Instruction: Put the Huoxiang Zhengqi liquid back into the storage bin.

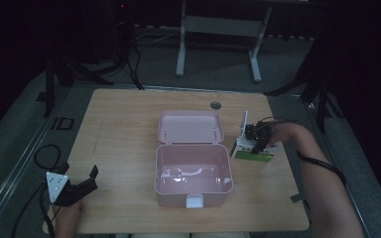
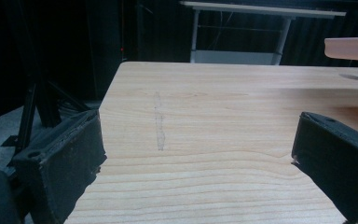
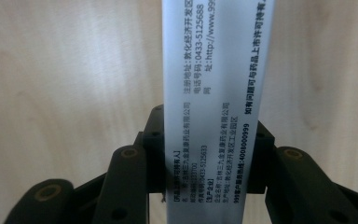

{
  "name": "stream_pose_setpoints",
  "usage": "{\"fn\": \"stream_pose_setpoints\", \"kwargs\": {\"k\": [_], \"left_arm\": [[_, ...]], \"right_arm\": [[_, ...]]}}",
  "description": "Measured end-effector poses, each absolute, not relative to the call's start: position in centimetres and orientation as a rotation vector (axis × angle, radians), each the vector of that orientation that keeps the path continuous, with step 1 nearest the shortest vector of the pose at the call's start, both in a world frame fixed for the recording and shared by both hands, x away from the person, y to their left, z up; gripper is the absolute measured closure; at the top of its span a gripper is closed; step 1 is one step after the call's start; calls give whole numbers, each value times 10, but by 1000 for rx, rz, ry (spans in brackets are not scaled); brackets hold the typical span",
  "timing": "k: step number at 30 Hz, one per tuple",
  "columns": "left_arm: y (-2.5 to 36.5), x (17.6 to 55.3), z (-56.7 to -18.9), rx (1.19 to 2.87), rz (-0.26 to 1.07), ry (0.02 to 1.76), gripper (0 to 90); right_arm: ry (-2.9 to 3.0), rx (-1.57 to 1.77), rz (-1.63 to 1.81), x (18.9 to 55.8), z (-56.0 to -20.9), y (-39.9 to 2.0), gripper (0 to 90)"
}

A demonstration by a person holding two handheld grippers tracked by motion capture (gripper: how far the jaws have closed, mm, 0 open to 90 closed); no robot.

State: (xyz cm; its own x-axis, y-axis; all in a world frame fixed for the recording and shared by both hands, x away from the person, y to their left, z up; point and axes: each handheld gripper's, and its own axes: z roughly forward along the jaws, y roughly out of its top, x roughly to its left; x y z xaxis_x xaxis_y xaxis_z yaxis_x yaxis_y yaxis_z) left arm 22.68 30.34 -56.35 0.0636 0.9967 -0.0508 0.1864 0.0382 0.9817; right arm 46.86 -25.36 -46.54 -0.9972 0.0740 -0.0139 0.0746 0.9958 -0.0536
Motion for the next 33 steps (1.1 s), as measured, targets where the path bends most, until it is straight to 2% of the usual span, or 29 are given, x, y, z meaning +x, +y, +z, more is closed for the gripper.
{"fn": "stream_pose_setpoints", "kwargs": {"k": [7,33], "left_arm": [[303,227,-563,1342,1034,1315,24],[302,227,-563,1345,1047,1319,24]], "right_arm": [[3147,149,-66,461,-458,-258,622],[3178,77,-135,391,-438,-260,622]]}}
